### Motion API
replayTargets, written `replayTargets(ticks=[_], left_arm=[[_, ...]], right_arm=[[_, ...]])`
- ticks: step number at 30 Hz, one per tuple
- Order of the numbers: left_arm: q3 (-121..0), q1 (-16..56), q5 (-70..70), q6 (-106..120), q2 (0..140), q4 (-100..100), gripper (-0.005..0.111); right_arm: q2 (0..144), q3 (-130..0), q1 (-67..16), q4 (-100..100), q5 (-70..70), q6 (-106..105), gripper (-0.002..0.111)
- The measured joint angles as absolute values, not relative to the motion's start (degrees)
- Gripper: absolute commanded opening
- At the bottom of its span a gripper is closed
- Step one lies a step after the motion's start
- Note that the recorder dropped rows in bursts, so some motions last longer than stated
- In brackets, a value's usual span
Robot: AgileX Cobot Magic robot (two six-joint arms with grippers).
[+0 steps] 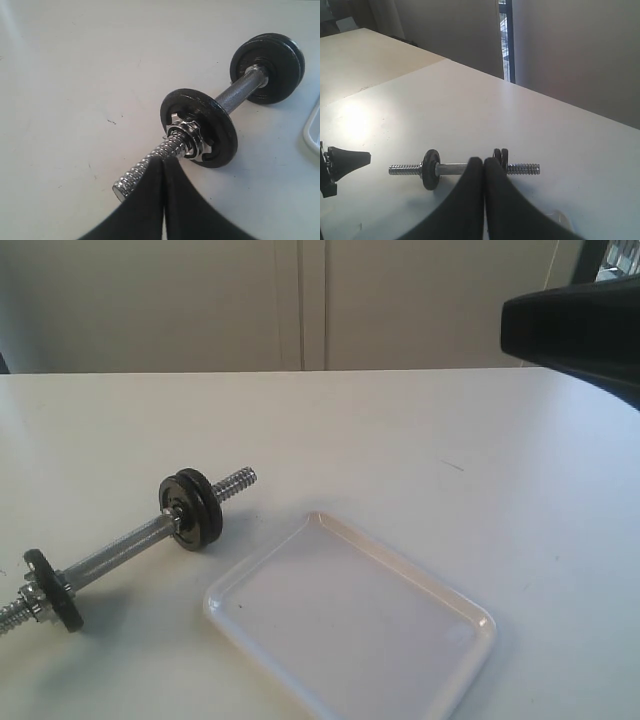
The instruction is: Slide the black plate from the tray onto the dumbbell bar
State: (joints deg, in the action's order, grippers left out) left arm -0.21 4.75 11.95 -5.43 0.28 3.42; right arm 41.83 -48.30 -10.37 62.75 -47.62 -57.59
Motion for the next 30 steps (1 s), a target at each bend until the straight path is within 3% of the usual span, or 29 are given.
replayTargets(ticks=[8,18,30], left_arm=[[-0.2,4.7,12.2,-5.4,0.3,0.6,0.000],[-0.2,1.8,12.3,-5.3,0.3,-0.4,0.000],[-0.2,-0.1,12.4,-5.3,0.3,-0.4,0.000]], right_arm=[[40.9,-48.2,-10.4,62.8,-47.6,-57.6,0.000],[21.5,-47.9,-10.4,62.6,-47.3,-57.7,0.000],[14.3,-47.9,-10.4,62.6,-47.5,-57.7,0.000]])
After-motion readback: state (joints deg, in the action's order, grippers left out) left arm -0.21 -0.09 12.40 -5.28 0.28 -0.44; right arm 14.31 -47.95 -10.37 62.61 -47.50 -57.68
